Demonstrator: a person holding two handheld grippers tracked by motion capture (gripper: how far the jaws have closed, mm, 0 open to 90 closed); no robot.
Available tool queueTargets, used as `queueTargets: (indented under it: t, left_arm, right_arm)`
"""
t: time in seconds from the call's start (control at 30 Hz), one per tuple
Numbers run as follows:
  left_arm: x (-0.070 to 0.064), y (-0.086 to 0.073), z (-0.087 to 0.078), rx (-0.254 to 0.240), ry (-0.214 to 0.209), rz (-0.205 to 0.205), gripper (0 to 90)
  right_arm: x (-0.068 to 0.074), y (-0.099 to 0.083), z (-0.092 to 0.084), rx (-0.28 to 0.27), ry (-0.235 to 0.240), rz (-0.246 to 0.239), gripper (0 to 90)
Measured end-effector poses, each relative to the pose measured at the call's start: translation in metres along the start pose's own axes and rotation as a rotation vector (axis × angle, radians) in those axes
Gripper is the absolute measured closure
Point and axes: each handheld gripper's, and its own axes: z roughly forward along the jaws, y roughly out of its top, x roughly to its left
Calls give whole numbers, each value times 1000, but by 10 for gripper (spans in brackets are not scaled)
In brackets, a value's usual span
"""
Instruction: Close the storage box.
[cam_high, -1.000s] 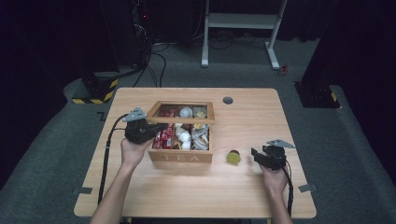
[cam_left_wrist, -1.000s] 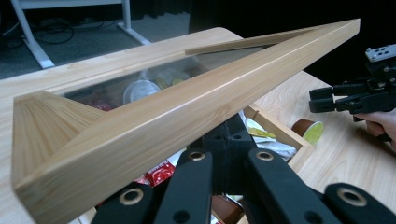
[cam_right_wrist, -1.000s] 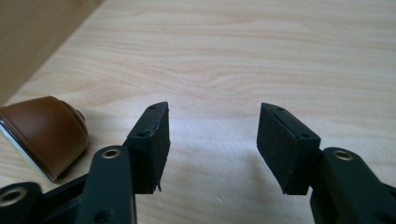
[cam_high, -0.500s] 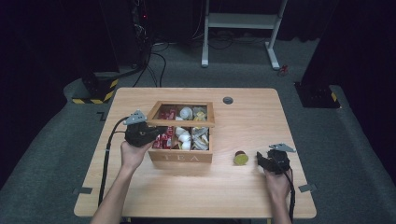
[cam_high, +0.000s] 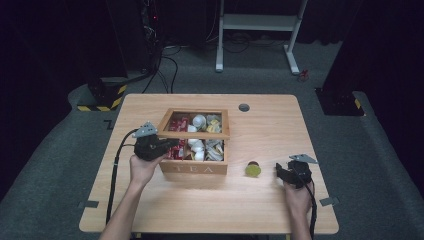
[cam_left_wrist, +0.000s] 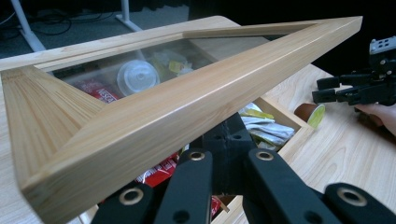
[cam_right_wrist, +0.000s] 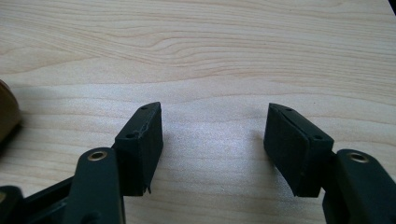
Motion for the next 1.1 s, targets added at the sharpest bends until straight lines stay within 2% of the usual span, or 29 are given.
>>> queueTargets:
  t: [0.47,0.97,1.1]
  left_arm:
    - [-1,-13,2,10,-4,0,900]
    - [-2,-26,1,22,-4,-24,900]
    - [-4,-31,1,24,9,-13,900]
  right_arm:
    - [0,0,0,0,0,0,373]
    - [0,0,0,0,1,-2,372]
    - [0,0,0,0,1,0,371]
